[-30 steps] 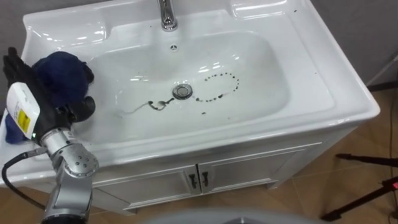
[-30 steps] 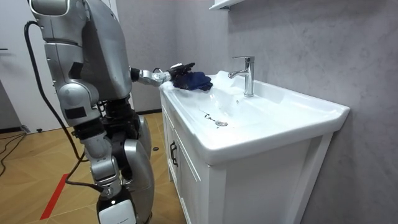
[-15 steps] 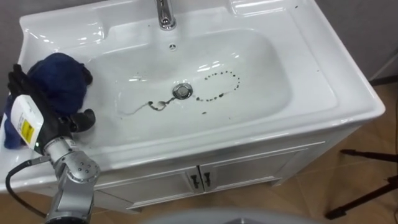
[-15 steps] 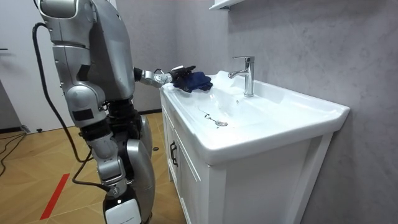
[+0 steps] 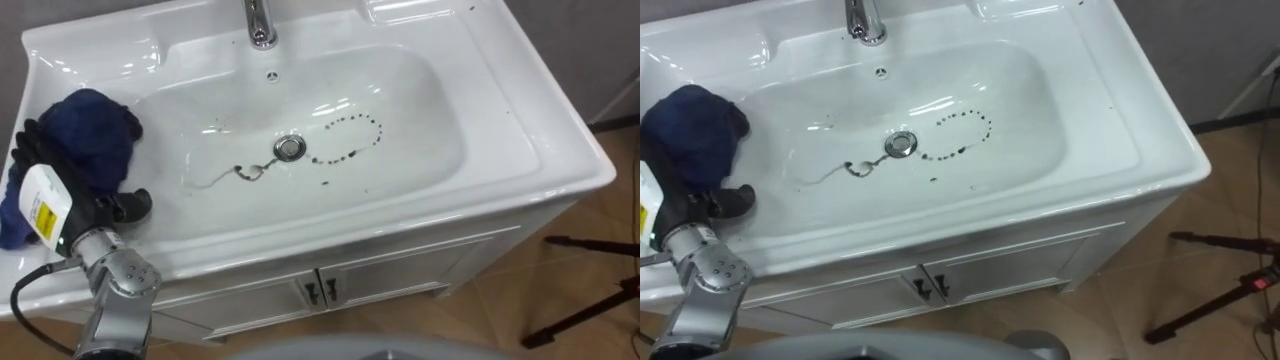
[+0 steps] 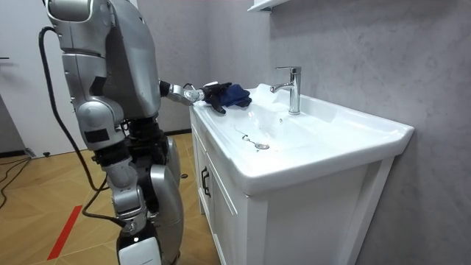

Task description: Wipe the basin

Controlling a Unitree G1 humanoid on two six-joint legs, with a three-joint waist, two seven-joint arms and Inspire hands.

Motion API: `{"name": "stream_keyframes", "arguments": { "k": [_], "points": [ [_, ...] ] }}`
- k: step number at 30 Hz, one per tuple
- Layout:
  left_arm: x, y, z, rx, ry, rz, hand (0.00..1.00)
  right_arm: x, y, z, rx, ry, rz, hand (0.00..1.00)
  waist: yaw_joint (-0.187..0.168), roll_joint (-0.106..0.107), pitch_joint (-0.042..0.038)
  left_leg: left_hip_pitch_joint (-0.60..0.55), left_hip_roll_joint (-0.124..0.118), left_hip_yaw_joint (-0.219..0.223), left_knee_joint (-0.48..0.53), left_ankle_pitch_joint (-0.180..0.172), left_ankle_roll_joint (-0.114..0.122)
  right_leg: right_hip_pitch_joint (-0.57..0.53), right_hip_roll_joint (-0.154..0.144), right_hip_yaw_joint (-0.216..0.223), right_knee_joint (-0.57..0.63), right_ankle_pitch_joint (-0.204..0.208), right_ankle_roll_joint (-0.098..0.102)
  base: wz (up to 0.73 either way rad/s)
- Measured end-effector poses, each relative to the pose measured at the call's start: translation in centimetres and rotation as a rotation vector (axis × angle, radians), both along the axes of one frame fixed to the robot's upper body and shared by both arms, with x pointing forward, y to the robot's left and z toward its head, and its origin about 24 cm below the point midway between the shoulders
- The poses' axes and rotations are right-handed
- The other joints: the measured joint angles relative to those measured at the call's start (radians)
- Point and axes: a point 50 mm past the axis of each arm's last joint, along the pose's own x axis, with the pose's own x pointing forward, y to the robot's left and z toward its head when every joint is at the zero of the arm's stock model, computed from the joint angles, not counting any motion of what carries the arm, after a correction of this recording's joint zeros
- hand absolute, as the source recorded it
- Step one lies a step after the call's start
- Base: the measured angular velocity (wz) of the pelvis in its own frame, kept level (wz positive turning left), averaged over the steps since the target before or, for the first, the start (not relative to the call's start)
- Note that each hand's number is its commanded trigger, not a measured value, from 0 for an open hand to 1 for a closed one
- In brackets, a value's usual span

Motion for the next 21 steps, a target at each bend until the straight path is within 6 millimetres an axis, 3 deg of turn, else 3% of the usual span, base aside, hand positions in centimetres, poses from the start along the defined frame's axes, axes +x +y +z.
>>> {"name": "stream_keyframes", "arguments": {
  "k": [16,21],
  "points": [
    [-0.4,0.3,-0.6,0.005,0.051,0.025,0.0,0.8,0.0,0.1,0.002,-0.029,0.013,0.0,0.0,0.007,-0.0008,0.014,0.002,0.012,-0.003,0.0,0.0,-0.001,0.006,0.018,0.018,0.0,0.0,-0.02],
    [-0.2,0.4,-1.3,0.001,0.088,0.031,0.0,0.7,0.0,0.1,0.001,-0.019,0.01,0.0,0.0,0.017,-0.0056,0.016,0.002,0.015,-0.003,0.0,0.0,-0.002,0.007,0.021,0.019,0.0,0.0,-0.01]
  ]
}}
